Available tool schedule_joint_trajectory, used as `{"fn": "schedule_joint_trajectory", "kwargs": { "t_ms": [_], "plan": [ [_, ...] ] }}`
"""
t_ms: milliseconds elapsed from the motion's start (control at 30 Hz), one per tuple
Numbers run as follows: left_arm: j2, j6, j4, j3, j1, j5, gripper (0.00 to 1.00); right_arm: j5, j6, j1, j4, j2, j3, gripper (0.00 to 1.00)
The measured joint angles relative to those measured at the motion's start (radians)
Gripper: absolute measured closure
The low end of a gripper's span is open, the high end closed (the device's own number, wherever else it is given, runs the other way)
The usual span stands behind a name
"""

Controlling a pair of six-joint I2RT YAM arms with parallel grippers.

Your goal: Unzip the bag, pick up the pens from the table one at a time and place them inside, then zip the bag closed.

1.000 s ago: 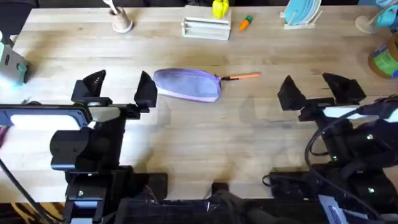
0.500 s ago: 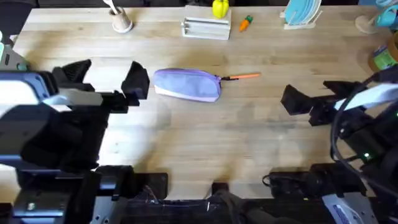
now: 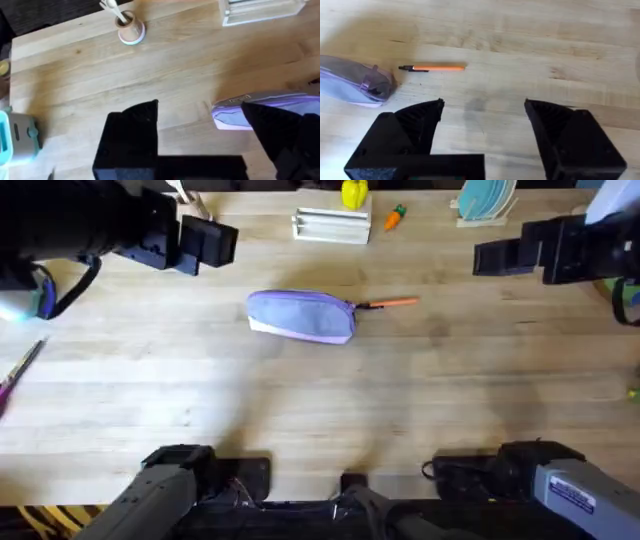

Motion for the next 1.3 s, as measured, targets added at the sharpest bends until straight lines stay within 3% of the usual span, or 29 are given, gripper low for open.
{"fn": "schedule_joint_trajectory", "kwargs": {
  "t_ms": [167, 367, 400, 500, 667, 867, 1100, 1300],
  "plan": [
    [0.057, 0.282, -0.068, 0.002, 0.0, 0.117, 0.008, 0.0, 0.0, 0.0, -0.004, 0.011, 0.006, 0.005],
    [0.085, 0.46, -0.07, 0.002, 0.0, 0.123, 0.007, 0.0, 0.0, 0.0, -0.005, 0.011, 0.006, 0.005],
    [0.124, 0.685, -0.082, 0.002, 0.004, 0.174, 0.01, 0.0, 0.0, 0.0, -0.006, 0.011, 0.006, 0.005],
    [0.188, 0.832, -0.097, 0.002, 0.028, 0.244, 0.009, 0.0, 0.0, 0.0, -0.006, 0.011, 0.006, 0.004],
    [0.308, 1.04, -0.097, 0.002, 0.123, 0.426, 0.007, 0.0, 0.0, 0.0, -0.006, 0.011, 0.007, 0.004],
    [0.436, 1.201, -0.097, 0.002, 0.205, 0.619, 0.009, 0.0, 0.0, 0.0, -0.006, 0.011, 0.007, 0.004],
    [0.583, 1.29, -0.124, 0.002, 0.209, 0.768, 0.009, 0.0, 0.0, 0.0, -0.006, 0.011, 0.007, 0.004],
    [0.694, 1.386, -0.222, 0.002, 0.209, 0.82, 0.01, -0.001, 0.0, 0.0, -0.006, 0.011, 0.007, 0.004]
  ]
}}
